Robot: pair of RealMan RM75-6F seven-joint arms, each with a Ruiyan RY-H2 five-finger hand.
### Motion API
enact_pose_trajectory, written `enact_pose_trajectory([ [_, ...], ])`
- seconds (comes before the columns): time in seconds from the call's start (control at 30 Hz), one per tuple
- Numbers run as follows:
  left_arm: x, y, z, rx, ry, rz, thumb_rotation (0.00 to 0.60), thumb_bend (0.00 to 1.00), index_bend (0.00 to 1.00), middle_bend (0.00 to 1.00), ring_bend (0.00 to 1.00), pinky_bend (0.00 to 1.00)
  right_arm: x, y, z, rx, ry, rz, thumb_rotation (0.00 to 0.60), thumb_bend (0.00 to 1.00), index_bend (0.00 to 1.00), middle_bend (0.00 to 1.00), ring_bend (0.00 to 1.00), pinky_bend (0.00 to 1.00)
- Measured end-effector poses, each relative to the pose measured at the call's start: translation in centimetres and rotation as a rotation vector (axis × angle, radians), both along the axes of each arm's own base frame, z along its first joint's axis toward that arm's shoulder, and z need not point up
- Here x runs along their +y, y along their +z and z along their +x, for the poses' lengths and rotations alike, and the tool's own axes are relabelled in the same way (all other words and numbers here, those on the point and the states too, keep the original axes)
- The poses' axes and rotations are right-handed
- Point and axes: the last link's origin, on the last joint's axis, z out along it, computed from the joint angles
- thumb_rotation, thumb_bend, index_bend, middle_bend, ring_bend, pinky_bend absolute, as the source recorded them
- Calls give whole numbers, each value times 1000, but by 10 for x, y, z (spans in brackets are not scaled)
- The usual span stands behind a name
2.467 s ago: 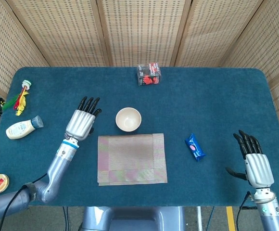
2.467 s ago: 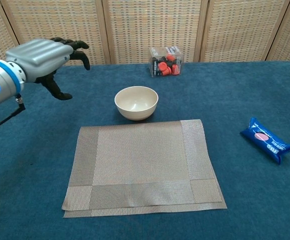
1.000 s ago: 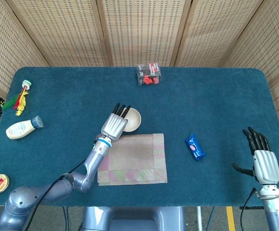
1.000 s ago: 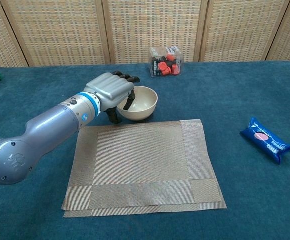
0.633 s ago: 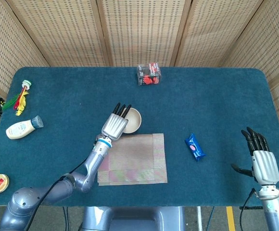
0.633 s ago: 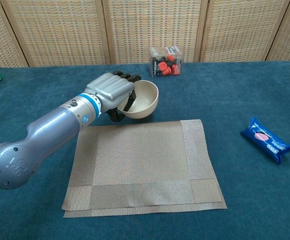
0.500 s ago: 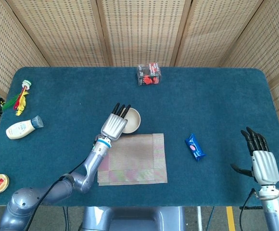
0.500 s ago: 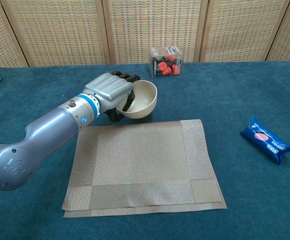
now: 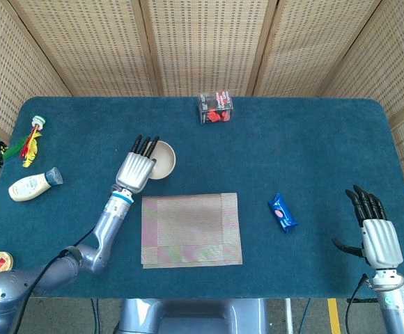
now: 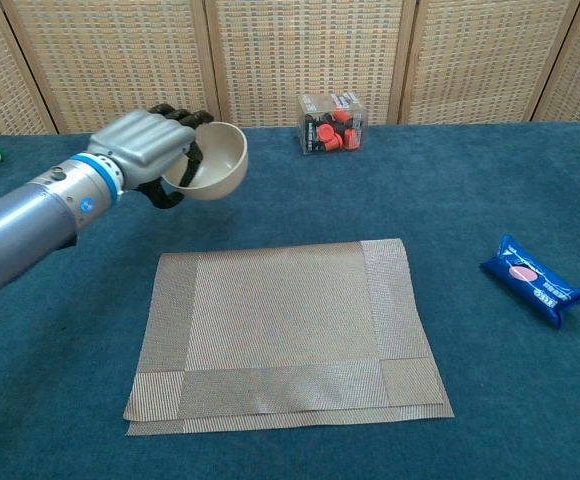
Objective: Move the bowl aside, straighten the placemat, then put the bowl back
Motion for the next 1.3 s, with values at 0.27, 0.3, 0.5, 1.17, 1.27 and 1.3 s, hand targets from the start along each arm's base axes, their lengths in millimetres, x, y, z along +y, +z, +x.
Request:
enact_pose_trajectory([
  [0.27,-11,39,-63,3,95,31,600,489,642,0,0,0,4,-4,6,13,21,11,600,169,0,0,0,0],
  [0.3,-13,41,-69,4,104,31,600,489,640,0,0,0,4,-5,6,15,22,14,600,169,0,0,0,0],
  [0.5,-25,52,-104,10,163,21,600,487,625,0,0,0,6,-8,9,24,34,25,600,169,0,0,0,0],
  [1.17,-40,67,-155,58,262,-17,600,354,477,0,0,0,10,-11,14,31,48,32,600,169,0,0,0,0],
  [1.27,-42,69,-156,57,266,-18,600,306,409,0,0,0,11,-10,15,30,55,27,600,169,0,0,0,0],
  [1.3,-43,70,-157,56,267,-19,600,294,386,0,0,0,12,-9,15,28,56,26,600,169,0,0,0,0],
])
